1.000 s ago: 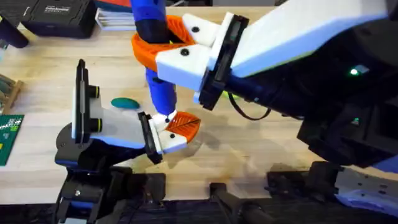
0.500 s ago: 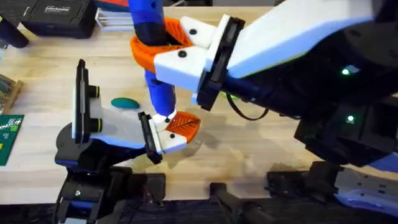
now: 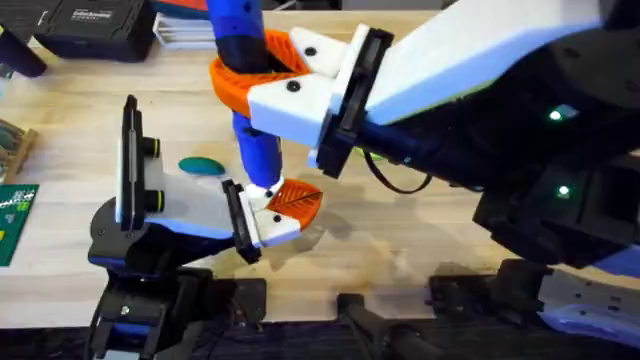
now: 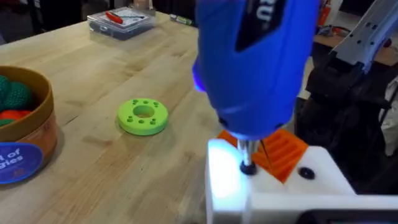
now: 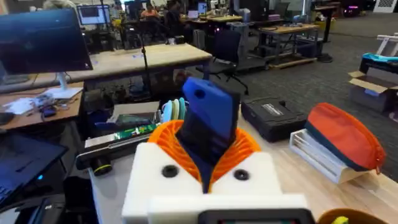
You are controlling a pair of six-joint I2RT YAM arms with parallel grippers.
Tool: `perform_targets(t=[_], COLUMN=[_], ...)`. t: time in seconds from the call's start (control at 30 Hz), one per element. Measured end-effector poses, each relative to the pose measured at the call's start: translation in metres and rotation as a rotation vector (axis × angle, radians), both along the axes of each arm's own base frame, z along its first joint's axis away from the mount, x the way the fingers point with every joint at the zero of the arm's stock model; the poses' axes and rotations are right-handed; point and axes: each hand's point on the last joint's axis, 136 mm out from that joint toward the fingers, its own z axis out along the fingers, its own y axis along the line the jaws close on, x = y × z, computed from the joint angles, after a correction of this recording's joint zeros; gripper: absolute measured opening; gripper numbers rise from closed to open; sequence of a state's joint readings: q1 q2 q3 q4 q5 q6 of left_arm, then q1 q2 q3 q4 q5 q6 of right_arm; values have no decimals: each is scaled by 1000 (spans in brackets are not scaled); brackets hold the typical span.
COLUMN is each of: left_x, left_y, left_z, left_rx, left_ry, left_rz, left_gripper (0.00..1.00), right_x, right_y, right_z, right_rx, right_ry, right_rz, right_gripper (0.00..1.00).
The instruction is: Pick up the gripper from the table and insert it into the empty holder that is missing its gripper. Then pick up a screw, insert it into the mounting hole, and use the screwdriver to tighten it. Finally, clean up the table by picking up the vegetable and placing it into the bucket.
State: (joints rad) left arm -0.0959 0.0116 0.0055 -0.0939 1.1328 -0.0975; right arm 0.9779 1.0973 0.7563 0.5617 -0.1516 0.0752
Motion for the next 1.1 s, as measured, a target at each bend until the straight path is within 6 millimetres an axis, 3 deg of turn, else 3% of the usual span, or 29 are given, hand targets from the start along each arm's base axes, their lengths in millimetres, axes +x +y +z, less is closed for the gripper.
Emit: perform_targets(t=[1.1], left_x=[0], left_y=[0], left_z=[0], left_rx=[-1], left_ry=[4], left_rz=[0], left_gripper=[14], right_x=[0], right_y=[0], right_z=[-3], right_rx=[-10], right_ry=[6], right_rz=[2], right_gripper=[21])
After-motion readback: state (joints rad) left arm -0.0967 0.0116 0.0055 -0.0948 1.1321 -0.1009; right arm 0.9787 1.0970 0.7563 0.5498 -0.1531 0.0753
